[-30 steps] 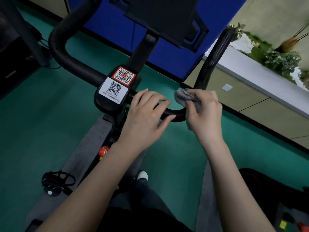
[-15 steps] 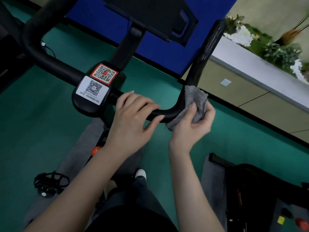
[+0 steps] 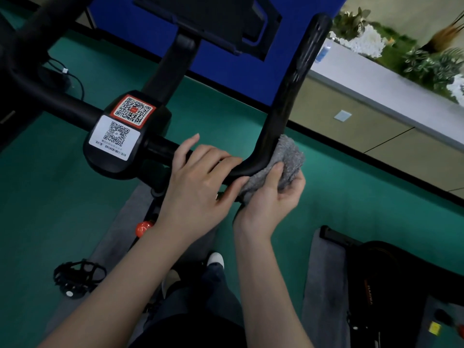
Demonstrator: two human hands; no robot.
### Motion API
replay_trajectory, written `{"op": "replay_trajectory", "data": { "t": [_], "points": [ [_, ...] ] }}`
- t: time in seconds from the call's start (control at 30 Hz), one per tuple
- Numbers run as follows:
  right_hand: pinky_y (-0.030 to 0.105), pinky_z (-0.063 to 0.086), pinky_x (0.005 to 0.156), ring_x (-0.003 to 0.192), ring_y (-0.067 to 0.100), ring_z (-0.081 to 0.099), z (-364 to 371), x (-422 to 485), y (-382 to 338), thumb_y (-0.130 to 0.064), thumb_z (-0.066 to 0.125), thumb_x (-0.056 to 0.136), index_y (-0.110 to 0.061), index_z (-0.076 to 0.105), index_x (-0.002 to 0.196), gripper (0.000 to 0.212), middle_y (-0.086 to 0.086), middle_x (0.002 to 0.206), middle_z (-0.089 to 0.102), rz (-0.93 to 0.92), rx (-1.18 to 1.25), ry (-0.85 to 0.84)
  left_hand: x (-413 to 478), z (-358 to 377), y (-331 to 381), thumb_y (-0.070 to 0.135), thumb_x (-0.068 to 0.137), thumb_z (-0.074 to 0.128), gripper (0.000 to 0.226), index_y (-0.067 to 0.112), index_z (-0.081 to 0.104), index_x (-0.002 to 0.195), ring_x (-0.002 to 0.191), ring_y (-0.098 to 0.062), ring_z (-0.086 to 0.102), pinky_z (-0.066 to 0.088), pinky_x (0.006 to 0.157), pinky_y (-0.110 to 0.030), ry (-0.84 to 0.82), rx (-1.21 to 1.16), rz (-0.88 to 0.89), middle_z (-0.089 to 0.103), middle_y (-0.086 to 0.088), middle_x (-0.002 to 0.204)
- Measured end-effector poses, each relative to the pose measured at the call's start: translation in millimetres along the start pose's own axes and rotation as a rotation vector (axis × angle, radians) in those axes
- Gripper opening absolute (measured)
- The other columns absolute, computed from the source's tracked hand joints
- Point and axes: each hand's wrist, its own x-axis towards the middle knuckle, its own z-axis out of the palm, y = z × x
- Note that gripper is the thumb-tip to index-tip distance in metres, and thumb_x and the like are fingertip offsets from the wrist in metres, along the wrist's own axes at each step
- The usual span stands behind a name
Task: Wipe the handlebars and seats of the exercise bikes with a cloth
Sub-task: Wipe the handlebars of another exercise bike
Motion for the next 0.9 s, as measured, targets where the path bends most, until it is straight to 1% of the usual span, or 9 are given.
{"op": "replay_trajectory", "data": {
  "t": [0.13,0.27,0.4,0.47,0.53,0.6,0.67,0.77,0.9],
  "points": [
    [0.044,0.048,0.094,0.093,0.021,0.059,5,20,-6,-0.001,0.050,0.096,0.002,0.053,0.114,0.018,0.013,0.103,0.061,0.104,0.088,-0.021,0,0,3,0.031,0.090,0.061,0.023,0.013,0.070,0.101,0.091,-0.020,0.059,0.028,0.110,-0.039,-0.001,0.025,-0.006,0.065,0.002,0.092],
    [0.048,0.047,0.096,0.093,0.023,0.057,7,34,-7,-0.003,0.050,0.097,0.001,0.054,0.111,0.016,0.014,0.104,0.060,0.167,0.104,-0.106,1,0,6,0.030,0.089,0.063,0.024,0.011,0.070,0.101,0.090,-0.022,0.060,0.032,0.107,-0.041,0.002,0.048,-0.007,0.065,0.001,0.092],
    [0.040,0.049,0.088,0.089,0.019,0.058,-3,28,-8,-0.003,0.050,0.096,-0.003,0.054,0.103,0.008,0.008,0.096,0.062,0.152,0.072,-0.154,0,0,6,0.031,0.090,0.063,0.025,0.011,0.069,0.104,0.090,-0.024,0.060,0.036,0.104,-0.041,-0.006,0.066,-0.011,0.066,-0.001,0.093],
    [0.034,0.050,0.088,0.089,0.016,0.059,-1,37,-16,0.001,0.051,0.094,-0.003,0.055,0.101,0.009,0.005,0.093,0.062,0.035,0.025,-0.166,-1,0,6,0.032,0.091,0.061,0.027,0.011,0.069,0.106,0.091,-0.024,0.060,0.035,0.104,-0.039,-0.016,0.077,-0.011,0.065,-0.001,0.094],
    [0.027,0.049,0.085,0.088,0.012,0.057,9,46,-28,0.005,0.055,0.089,-0.002,0.056,0.100,0.013,0.002,0.090,0.059,-0.282,-0.163,-0.193,0,0,6,0.032,0.091,0.059,0.028,0.011,0.069,0.106,0.091,-0.024,0.060,0.034,0.103,-0.037,-0.019,0.084,-0.012,0.066,-0.001,0.094],
    [0.026,0.047,0.081,0.087,0.015,0.057,19,47,-36,0.006,0.057,0.083,-0.001,0.061,0.097,0.016,0.003,0.090,0.059,-0.589,-0.370,-0.345,1,0,6,0.033,0.091,0.057,0.029,0.011,0.069,0.106,0.091,-0.025,0.060,0.033,0.100,-0.036,-0.018,0.091,-0.013,0.066,-0.001,0.095],
    [0.022,0.046,0.079,0.088,0.021,0.057,22,45,-38,0.010,0.061,0.079,-0.001,0.065,0.093,0.018,-0.004,0.090,0.058,-0.800,-0.556,-0.543,1,0,6,0.034,0.091,0.055,0.030,0.011,0.069,0.105,0.091,-0.025,0.060,0.033,0.097,-0.035,-0.023,0.091,-0.012,0.066,0.000,0.095],
    [0.010,0.039,0.081,0.090,0.015,0.053,17,52,-42,0.010,0.063,0.078,-0.004,0.070,0.089,0.020,-0.012,0.087,0.057,-0.907,-0.748,-0.746,1,0,5,0.035,0.090,0.057,0.030,0.012,0.069,0.105,0.089,-0.024,0.059,0.034,0.093,-0.035,-0.017,0.084,-0.018,0.066,0.001,0.094],
    [0.001,0.031,0.080,0.094,0.021,0.054,35,74,-61,0.005,0.061,0.079,-0.007,0.070,0.092,0.020,-0.012,0.084,0.059,-0.850,-0.923,-0.796,0,1,5,0.035,0.089,0.061,0.027,0.013,0.069,0.104,0.088,-0.023,0.059,0.034,0.092,-0.036,-0.007,0.077,-0.019,0.065,0.002,0.092]
  ]
}}
